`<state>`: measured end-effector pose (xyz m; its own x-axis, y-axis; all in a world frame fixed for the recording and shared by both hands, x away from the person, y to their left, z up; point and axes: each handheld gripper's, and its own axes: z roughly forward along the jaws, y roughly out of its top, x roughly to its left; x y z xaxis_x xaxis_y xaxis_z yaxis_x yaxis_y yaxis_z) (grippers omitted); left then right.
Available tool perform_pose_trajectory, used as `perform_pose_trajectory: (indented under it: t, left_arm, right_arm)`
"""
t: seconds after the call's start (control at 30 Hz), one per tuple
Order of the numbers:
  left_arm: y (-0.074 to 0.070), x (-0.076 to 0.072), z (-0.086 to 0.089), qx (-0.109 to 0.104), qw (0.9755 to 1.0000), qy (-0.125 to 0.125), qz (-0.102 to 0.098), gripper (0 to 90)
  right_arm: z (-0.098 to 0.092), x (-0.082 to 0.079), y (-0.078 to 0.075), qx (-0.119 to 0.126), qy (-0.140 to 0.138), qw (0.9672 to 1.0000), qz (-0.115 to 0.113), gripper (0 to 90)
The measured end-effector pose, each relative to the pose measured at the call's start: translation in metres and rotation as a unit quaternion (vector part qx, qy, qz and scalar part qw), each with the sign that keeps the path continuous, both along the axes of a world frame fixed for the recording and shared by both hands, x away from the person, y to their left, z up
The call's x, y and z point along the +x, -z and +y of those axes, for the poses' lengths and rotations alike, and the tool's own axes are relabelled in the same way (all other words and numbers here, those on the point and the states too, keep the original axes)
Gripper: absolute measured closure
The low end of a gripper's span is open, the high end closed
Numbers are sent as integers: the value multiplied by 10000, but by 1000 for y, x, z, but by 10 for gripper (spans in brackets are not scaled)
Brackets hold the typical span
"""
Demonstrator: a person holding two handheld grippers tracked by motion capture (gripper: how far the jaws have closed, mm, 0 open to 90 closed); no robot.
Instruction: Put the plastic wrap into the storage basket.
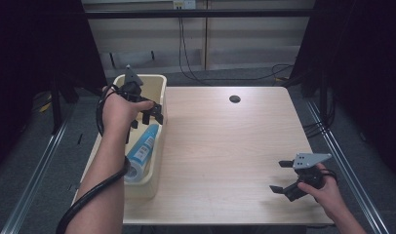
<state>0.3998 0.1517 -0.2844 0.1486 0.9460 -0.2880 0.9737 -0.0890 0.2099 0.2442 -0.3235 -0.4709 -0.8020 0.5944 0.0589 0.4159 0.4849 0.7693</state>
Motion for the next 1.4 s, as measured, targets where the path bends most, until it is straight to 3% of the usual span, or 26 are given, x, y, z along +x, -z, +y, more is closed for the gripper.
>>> perform_pose_trajectory:
  t: [0.13, 0.3, 0.4, 0.53, 0.87, 1.4]
  left_arm:
    - [-6, -5, -15, 44, 9995, 291, -113, 146]
    - [-11, -9, -31, -46, 9980, 583, -251, 106]
    - [-11, -9, -37, -115, 9975, 623, -306, 82]
    - [-10, -10, -48, -200, 9953, 883, -342, 54]
    - [3, -12, -70, -401, 9930, 1062, -335, 58]
    - [23, -16, -101, -632, 9872, 1420, -347, 60]
  right_arm:
    - [0, 0, -1, 19, 26, 10000, -23, 18]
    - [0, -1, -1, 21, 8, 10000, -24, 18]
    - [0, -1, -1, 20, 19, 10000, -34, 18]
    - [-1, -1, -1, 18, 30, 10000, -54, 18]
    - [-1, -1, -1, 1, 28, 10000, -53, 18]
    - [-1, -1, -2, 2, 49, 10000, -80, 18]
